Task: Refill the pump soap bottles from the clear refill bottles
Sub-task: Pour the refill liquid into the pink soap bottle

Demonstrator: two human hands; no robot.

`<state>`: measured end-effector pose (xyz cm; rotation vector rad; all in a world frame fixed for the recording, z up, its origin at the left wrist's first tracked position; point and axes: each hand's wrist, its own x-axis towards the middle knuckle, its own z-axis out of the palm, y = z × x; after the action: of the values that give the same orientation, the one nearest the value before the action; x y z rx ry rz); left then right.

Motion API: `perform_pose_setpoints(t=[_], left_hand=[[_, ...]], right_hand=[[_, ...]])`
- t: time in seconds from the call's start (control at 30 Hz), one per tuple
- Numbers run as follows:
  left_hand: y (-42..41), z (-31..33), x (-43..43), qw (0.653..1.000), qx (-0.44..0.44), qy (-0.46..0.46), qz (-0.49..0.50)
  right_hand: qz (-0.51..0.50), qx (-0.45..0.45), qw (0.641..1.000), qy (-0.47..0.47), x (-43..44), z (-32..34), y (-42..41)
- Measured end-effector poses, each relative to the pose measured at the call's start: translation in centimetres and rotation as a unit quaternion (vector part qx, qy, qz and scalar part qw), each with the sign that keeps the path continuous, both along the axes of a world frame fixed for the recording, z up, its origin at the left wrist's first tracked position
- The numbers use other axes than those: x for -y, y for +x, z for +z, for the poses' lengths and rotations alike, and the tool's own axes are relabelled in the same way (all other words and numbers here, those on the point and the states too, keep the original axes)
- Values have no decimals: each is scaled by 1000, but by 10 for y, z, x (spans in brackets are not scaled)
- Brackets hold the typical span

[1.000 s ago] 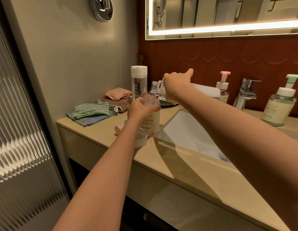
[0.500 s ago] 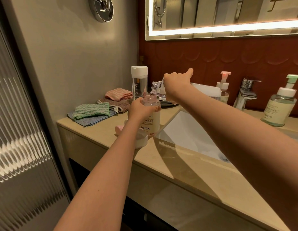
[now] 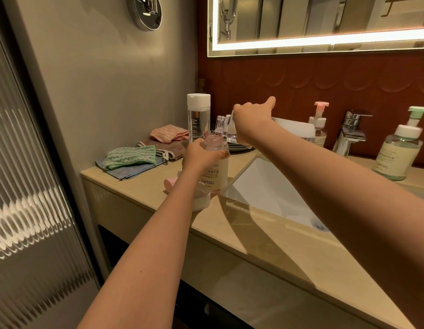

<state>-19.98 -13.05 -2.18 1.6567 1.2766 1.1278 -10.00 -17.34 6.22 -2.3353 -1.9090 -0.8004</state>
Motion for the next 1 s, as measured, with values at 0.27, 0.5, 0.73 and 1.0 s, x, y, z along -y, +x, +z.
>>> perform_pose_setpoints(t=[0.27,0.5,0.73,1.0], left_hand=[[0,-1,-1,1000,0,-3,-3],[1,-1,-3,1000,-1,-3,-1],[0,-1,-1,1000,1,-2,1],[0,1,-1,1000,0,-3,2]], right_hand=[[3,3,1000,0,0,0,1],[3,3,1000,0,-1,-1,0],[3,0,1000,2,0,0,0],[4,4,1000,2,1,0,0]])
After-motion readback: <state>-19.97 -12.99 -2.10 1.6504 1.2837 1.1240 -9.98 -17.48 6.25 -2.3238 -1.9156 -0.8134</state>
